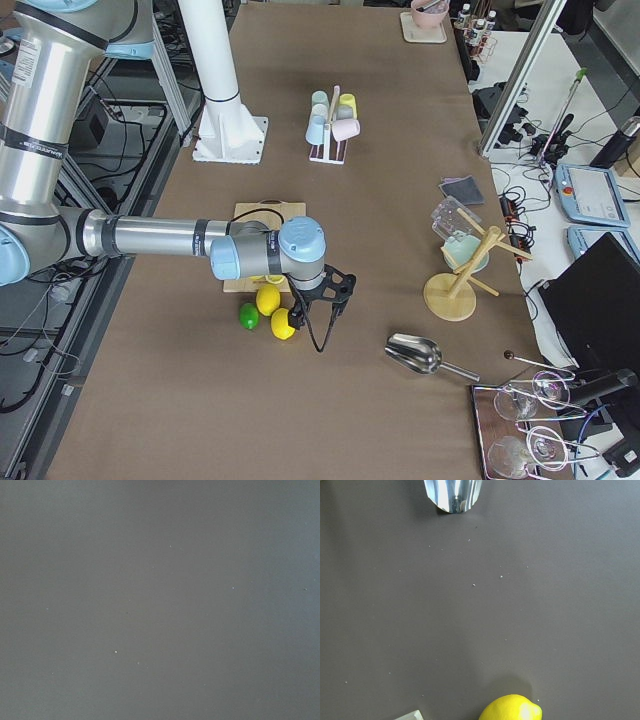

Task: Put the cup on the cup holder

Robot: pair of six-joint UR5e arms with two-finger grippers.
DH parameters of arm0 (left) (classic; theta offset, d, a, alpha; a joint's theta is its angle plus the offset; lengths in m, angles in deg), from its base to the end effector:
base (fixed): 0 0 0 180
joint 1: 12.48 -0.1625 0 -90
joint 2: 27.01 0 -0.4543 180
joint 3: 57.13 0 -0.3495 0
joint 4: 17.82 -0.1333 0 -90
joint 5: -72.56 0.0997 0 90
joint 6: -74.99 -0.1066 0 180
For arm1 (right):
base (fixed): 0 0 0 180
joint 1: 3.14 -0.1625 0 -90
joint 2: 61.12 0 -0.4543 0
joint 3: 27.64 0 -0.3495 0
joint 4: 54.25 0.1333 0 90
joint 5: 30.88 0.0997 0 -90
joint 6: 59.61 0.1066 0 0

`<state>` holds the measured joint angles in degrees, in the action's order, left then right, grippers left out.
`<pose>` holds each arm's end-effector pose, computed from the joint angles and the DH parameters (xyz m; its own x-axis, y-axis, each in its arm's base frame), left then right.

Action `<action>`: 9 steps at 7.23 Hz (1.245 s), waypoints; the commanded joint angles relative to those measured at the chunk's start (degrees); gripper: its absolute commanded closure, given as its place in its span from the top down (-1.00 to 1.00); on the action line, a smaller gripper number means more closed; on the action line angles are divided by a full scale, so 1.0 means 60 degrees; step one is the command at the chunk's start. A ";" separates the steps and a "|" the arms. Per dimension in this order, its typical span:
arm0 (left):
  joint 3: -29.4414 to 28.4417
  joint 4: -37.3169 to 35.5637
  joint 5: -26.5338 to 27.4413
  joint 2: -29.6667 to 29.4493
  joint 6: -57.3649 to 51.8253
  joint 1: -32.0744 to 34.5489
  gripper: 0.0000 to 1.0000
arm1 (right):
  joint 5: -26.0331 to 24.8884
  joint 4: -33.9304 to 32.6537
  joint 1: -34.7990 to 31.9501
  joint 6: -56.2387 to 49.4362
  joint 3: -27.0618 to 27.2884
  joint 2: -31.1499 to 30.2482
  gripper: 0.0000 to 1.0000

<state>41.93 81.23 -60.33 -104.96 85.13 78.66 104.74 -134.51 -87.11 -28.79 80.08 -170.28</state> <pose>-0.0679 -0.3603 0.6922 0.7190 -0.1187 -0.6848 0.1487 0.9888 -0.0152 0.0243 -0.3140 0.6598 0.6413 0.3530 0.6813 -0.2615 0.9353 -0.2384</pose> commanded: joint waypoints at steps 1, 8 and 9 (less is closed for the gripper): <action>-0.0031 0.0029 -0.0001 -0.0059 -0.0006 0.0000 0.96 | 0.0001 0.0003 -0.0008 0.0006 -0.0008 0.0000 1.00; -0.0353 0.1391 -0.0572 -0.0176 -0.0006 0.0000 0.96 | 0.0438 0.0017 -0.0009 0.0006 -0.0022 0.0015 1.00; -0.0353 0.1421 -0.0572 -0.0176 -0.0006 0.0000 0.96 | 0.0426 0.0017 -0.0139 0.0006 -0.0066 0.0015 1.00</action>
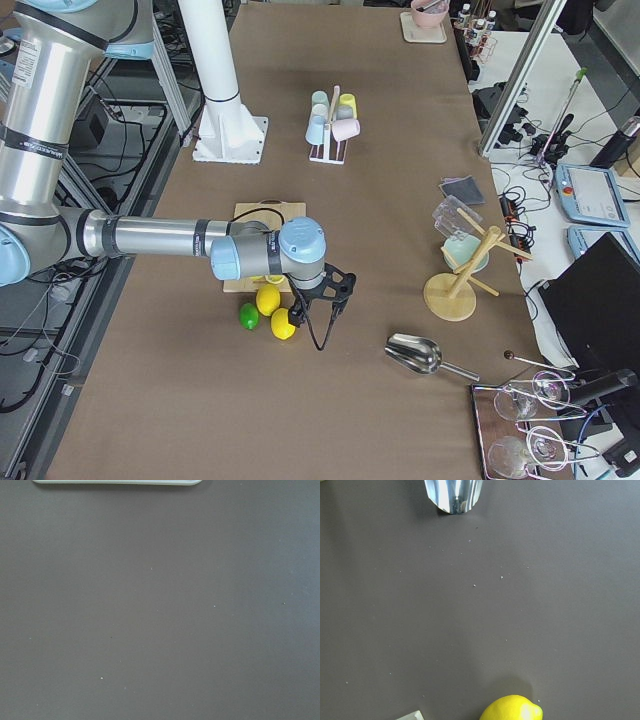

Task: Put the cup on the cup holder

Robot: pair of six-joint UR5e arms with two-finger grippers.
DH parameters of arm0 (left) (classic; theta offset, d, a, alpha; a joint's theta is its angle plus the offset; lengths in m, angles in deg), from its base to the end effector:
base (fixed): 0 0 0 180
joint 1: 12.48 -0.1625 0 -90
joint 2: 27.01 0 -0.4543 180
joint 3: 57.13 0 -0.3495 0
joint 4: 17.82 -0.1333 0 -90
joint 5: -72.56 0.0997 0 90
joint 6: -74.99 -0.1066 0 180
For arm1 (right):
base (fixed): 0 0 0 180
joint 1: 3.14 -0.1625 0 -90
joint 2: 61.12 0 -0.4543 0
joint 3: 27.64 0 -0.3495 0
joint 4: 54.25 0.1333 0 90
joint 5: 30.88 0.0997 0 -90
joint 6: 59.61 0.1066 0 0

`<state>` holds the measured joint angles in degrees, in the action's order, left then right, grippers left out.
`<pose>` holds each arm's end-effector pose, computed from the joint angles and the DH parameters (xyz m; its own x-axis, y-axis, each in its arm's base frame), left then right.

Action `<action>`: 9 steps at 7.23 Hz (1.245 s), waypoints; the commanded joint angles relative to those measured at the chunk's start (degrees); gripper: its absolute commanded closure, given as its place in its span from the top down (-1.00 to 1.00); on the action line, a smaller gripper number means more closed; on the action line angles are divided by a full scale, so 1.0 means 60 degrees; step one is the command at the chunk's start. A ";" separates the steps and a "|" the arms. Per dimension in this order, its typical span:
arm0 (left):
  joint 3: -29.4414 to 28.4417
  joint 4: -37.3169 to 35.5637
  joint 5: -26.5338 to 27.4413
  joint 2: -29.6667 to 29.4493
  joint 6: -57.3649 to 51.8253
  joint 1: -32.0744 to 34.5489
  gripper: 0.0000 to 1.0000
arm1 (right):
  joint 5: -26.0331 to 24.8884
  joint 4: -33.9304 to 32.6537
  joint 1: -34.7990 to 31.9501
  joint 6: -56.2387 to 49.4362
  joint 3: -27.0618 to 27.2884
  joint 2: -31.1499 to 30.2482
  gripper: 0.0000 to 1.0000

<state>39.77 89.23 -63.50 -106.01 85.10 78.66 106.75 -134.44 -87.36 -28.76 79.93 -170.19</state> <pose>-0.0640 -0.3745 0.6832 0.6828 -0.0258 -0.7302 0.1414 0.9851 0.0974 0.0230 -0.3139 0.6577 0.6175 0.3554 0.7017 -0.2528 0.9345 -0.2508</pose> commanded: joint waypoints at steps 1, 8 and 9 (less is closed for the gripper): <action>0.0064 0.0088 -0.0087 0.0056 0.0000 0.0000 0.96 | 0.0119 0.0005 -0.0228 0.0000 -0.0042 0.0000 1.00; 0.0065 0.0059 -0.0498 0.0028 0.0014 0.0000 0.96 | 0.0134 0.0019 -0.0669 0.0015 -0.0071 0.0059 1.00; 0.0079 0.0059 -0.0498 0.0028 0.0014 0.0000 0.96 | 0.0134 0.0005 -0.0669 0.0029 -0.0071 0.0044 1.00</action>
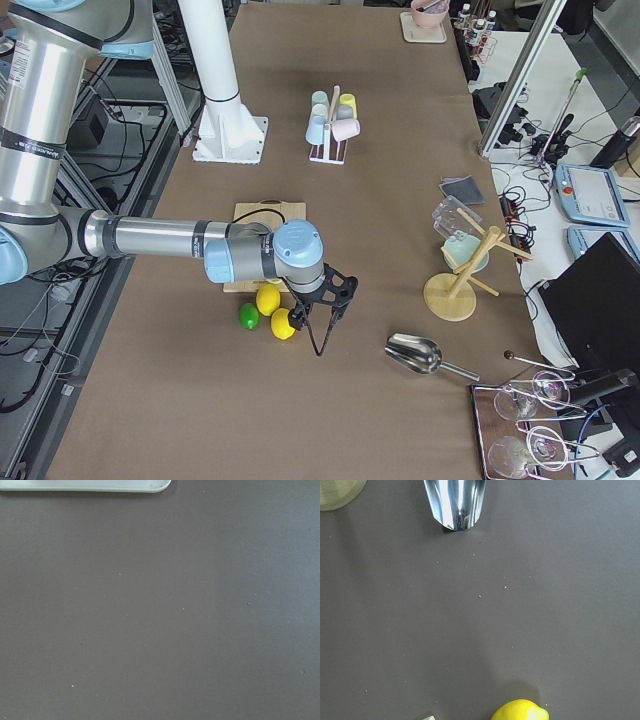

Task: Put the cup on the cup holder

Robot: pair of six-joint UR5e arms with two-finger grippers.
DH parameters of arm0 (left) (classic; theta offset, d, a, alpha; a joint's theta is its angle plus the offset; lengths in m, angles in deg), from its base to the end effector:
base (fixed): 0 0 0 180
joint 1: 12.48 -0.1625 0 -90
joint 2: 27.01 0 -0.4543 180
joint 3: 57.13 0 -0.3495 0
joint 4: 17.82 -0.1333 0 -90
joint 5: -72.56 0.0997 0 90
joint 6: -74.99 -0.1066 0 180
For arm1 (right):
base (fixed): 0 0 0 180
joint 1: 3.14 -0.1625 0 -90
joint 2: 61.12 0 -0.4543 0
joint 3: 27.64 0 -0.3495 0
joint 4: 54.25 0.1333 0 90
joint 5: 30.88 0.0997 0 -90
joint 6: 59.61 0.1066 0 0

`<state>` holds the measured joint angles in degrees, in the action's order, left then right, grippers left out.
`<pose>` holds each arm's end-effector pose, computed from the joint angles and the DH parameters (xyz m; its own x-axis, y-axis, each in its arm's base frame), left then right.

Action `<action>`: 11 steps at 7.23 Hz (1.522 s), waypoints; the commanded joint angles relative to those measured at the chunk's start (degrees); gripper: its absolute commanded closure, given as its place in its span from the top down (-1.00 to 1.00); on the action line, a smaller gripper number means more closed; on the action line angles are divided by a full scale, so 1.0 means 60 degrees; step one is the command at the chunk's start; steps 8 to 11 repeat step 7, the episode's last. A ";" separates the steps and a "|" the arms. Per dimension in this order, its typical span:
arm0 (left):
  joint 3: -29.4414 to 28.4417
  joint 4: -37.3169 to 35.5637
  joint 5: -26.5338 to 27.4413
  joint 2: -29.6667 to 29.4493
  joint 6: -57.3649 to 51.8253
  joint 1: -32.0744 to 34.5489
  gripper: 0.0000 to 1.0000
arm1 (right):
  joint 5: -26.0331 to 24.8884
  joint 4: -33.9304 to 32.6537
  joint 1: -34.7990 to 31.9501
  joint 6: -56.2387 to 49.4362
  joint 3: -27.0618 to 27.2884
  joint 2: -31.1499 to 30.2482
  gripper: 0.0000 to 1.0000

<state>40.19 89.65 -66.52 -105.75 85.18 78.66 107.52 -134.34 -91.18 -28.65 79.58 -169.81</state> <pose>-0.0602 -0.3721 0.6766 0.6446 -0.0108 -0.7645 0.1355 0.9857 0.1003 0.0429 -0.3145 0.6572 0.5832 0.3950 0.7098 -0.3104 0.9159 -0.2547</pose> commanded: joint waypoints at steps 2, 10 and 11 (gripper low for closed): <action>-0.0005 -0.0011 -0.0009 -0.0031 0.0000 0.0000 0.96 | -0.0009 -0.0012 -0.0076 0.0012 -0.0012 -0.0020 1.00; -0.0005 0.0018 -0.0009 0.0028 0.0000 0.0000 0.96 | 0.0694 0.0003 -0.1498 -0.0237 -0.0216 -0.0299 1.00; -0.0005 0.0018 -0.0009 0.0028 0.0000 0.0000 0.96 | 0.0694 0.0003 -0.1498 -0.0237 -0.0216 -0.0299 1.00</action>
